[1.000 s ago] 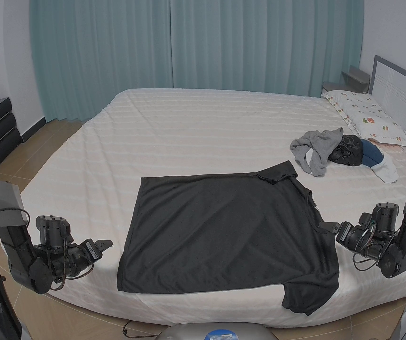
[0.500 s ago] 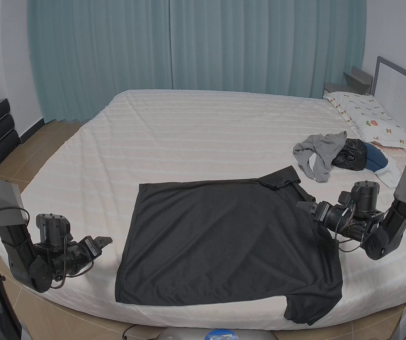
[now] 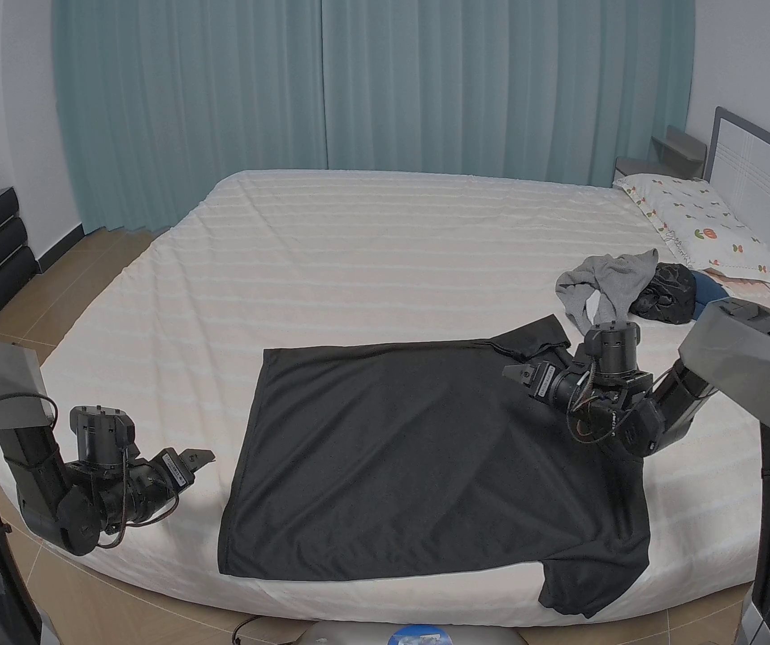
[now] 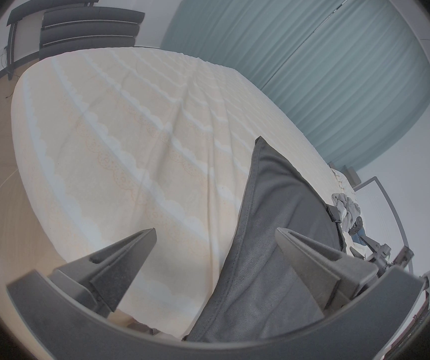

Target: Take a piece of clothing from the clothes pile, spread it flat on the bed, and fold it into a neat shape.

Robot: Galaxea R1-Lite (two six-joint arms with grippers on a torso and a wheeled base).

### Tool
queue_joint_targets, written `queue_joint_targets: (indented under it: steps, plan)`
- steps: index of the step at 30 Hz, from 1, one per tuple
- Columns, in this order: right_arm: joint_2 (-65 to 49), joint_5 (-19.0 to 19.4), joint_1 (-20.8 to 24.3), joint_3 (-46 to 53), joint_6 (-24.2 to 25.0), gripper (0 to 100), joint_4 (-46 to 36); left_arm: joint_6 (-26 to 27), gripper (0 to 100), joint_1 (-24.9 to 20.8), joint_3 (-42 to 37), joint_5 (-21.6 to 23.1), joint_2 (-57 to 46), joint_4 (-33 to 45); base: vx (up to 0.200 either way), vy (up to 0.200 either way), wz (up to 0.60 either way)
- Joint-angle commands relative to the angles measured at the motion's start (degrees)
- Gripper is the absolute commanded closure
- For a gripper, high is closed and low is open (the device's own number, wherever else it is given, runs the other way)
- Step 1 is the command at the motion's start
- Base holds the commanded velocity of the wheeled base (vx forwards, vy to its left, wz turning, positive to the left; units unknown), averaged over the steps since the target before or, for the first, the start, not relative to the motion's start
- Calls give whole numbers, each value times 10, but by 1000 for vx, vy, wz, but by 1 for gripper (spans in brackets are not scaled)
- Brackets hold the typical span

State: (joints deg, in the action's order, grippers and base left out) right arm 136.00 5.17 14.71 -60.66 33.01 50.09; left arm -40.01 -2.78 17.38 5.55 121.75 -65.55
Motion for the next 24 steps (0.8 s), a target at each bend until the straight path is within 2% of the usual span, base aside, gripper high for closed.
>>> queue_joint_targets:
  steps: [1, 6, 10, 16, 24]
  plan:
    - [89, -13, 8, -98, 1, 0, -34, 0, 0, -1, -1, 0, 10, -1, 0, 0, 0]
    - [98, -15, 0, -155, 2, 0, -91, -3, 0, -1, 1, 0, 9, -1, 0, 0, 0]
    - [118, -37, -7, -212, 3, 0, -112, -3, 0, 1, 1, 0, 9, -1, 0, 0, 0]
    - [140, -60, -10, -285, 4, 0, -164, -1, 0, -1, -2, 0, 6, -1, 200, 0, 0]
    - [181, -70, -20, -370, 4, 0, -188, 1, 0, -1, 0, -1, 10, -1, 0, 0, 0]
